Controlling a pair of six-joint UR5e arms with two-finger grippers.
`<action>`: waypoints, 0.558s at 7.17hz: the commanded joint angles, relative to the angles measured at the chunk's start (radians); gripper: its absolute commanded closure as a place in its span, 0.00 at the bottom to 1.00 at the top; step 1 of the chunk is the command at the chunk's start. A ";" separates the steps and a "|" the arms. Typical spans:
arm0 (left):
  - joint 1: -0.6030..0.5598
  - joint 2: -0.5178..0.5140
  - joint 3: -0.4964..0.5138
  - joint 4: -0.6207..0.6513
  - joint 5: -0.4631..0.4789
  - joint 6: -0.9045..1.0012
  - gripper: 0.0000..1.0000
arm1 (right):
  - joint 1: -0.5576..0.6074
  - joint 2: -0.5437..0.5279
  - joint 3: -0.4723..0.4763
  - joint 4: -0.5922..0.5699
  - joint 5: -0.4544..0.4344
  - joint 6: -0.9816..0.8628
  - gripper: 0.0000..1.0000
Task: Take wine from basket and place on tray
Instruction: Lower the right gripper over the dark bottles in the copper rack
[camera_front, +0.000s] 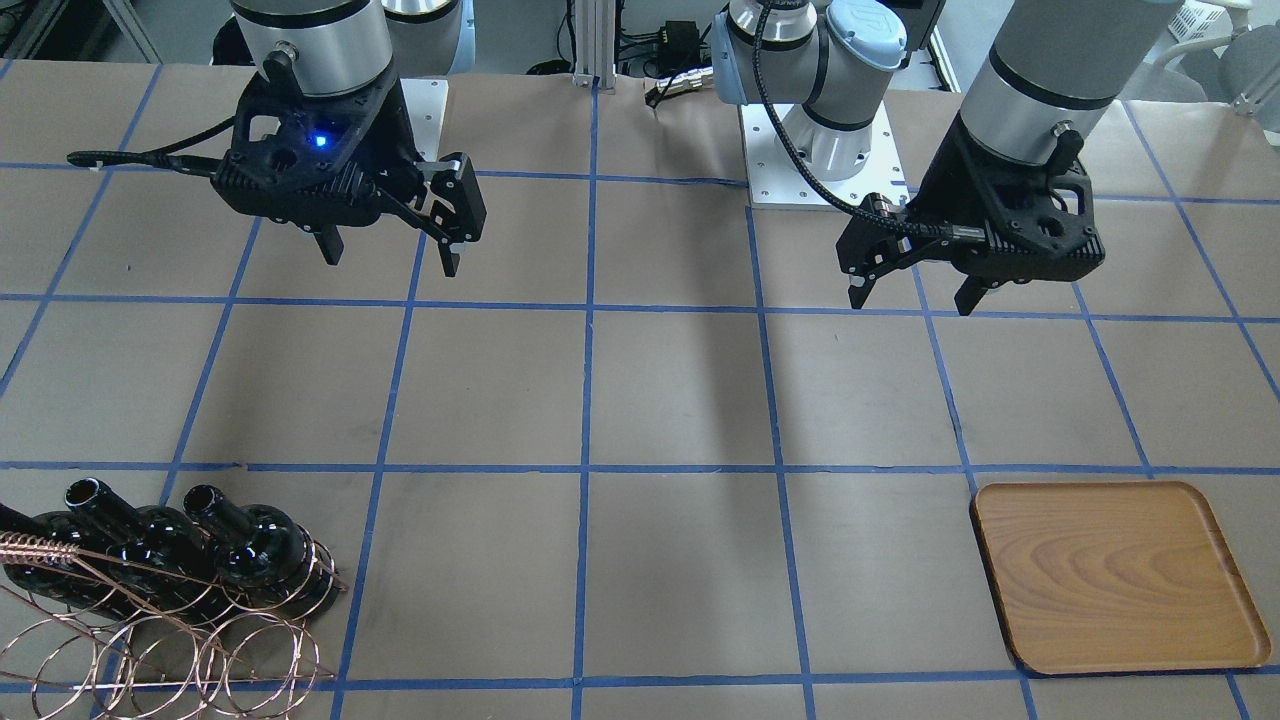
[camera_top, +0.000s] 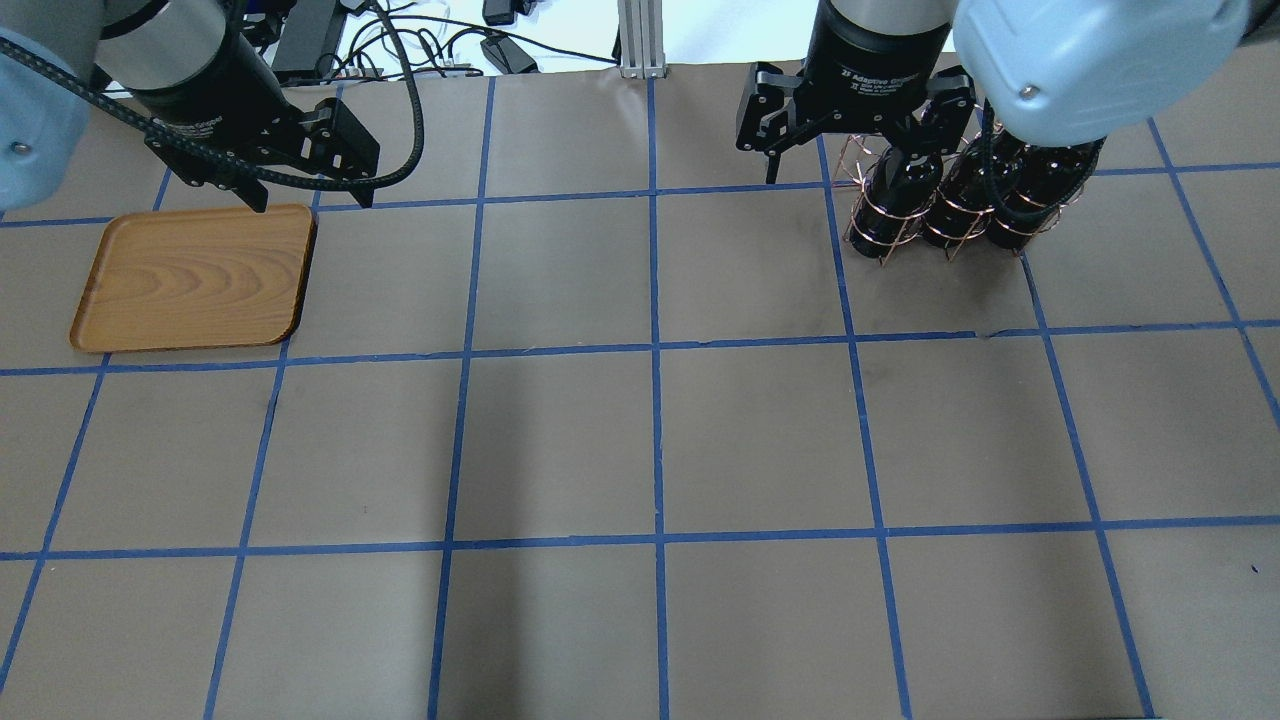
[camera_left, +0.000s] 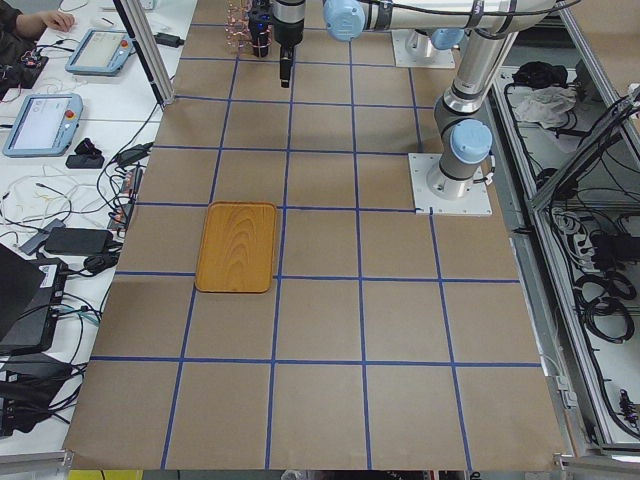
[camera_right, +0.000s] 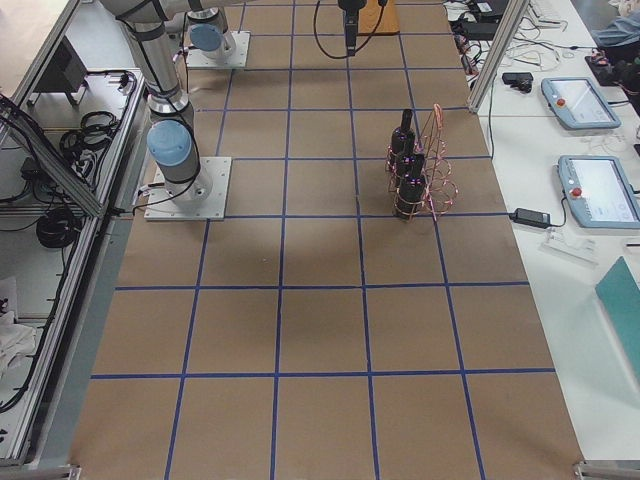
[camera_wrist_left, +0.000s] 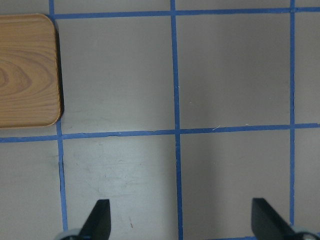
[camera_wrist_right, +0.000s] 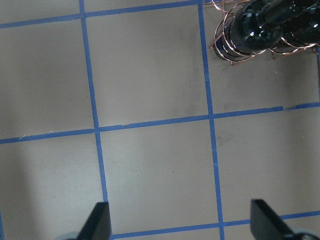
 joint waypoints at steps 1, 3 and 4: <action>0.000 0.000 -0.001 0.000 0.000 0.000 0.00 | 0.000 0.000 0.000 0.000 -0.002 0.000 0.00; 0.000 0.000 -0.001 0.000 0.000 0.000 0.00 | 0.000 0.000 0.008 -0.002 -0.009 -0.006 0.00; 0.001 0.001 -0.001 0.000 0.002 0.000 0.00 | -0.006 0.009 0.008 -0.006 -0.012 -0.034 0.00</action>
